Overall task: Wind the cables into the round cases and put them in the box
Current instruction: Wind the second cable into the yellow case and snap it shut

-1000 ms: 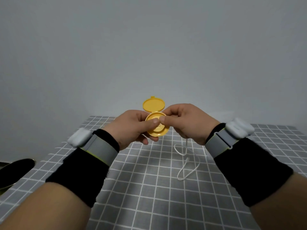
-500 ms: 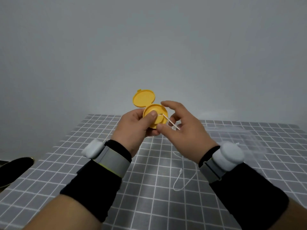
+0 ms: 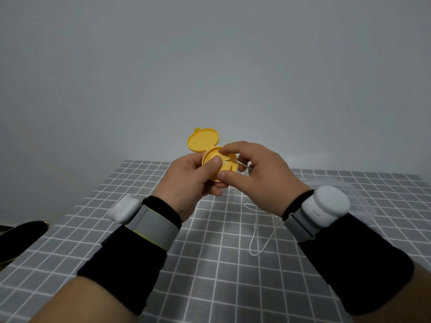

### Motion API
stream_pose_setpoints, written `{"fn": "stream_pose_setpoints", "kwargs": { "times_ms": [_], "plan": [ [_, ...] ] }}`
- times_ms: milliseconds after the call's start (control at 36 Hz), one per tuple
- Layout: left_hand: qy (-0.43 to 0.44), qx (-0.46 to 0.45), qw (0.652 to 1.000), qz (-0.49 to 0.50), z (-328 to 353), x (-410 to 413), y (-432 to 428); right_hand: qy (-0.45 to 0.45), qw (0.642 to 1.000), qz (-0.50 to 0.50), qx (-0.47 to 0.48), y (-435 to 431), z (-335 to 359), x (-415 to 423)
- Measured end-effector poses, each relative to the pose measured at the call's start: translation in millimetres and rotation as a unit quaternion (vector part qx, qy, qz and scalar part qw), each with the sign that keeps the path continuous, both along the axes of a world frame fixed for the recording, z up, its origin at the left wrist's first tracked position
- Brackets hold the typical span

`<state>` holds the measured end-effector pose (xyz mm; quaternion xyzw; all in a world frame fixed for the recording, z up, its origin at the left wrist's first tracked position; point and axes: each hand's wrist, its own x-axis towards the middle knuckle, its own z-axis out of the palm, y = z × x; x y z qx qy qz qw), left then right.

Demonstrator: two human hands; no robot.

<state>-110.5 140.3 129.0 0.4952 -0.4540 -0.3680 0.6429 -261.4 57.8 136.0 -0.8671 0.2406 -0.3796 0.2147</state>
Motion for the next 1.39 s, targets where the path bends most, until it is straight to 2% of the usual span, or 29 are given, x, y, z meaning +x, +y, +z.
{"fn": "stream_pose_setpoints", "kwargs": {
  "times_ms": [278,389,500,583,639,694,778,833,1000,1083,1222,1306,1389],
  "plan": [
    [0.038,0.009,0.999,-0.032,-5.1,0.3,4.3,0.121,0.992,0.044,0.011,-5.9,16.3,-4.4],
    [0.037,0.016,0.999,-0.031,-6.2,1.0,4.7,0.132,0.990,0.051,0.020,-6.4,19.4,-4.4],
    [0.034,0.004,0.999,0.005,-3.6,2.5,2.3,0.051,0.997,0.032,0.043,-2.0,12.7,-2.7],
    [0.031,-0.005,0.999,0.041,-3.5,2.2,0.6,-0.050,0.990,-0.009,0.132,1.1,7.6,1.2],
    [0.029,-0.010,0.998,0.055,-5.3,0.8,-0.1,-0.076,0.981,-0.032,0.174,3.1,2.7,5.7],
    [0.030,-0.014,0.997,0.068,-7.2,-2.1,-1.0,-0.104,0.968,-0.031,0.225,6.4,-4.9,10.9],
    [0.040,-0.019,0.996,0.083,-10.6,-7.3,-3.7,-0.169,0.931,0.004,0.325,13.0,-18.0,18.9],
    [0.058,-0.020,0.994,0.090,-12.3,-10.9,-4.5,-0.199,0.918,0.018,0.343,16.4,-25.1,24.0],
    [0.133,-0.019,0.989,0.061,-16.6,-13.5,-4.8,-0.223,0.921,0.022,0.320,17.0,-29.4,27.3],
    [0.133,0.007,0.990,0.053,-17.3,-10.0,-4.8,-0.214,0.929,0.002,0.301,14.4,-25.0,25.3],
    [0.079,0.088,0.991,0.058,-19.7,0.2,-3.7,-0.164,0.955,-0.030,0.245,5.6,-15.7,22.2],
    [0.046,0.124,0.981,0.144,-21.2,10.8,-4.0,-0.112,0.972,-0.040,0.204,-2.3,-7.2,16.7],
    [-0.106,0.114,0.952,0.265,-14.6,22.8,-2.7,-0.038,0.985,-0.039,0.162,-9.0,0.1,11.5]
  ]
}}
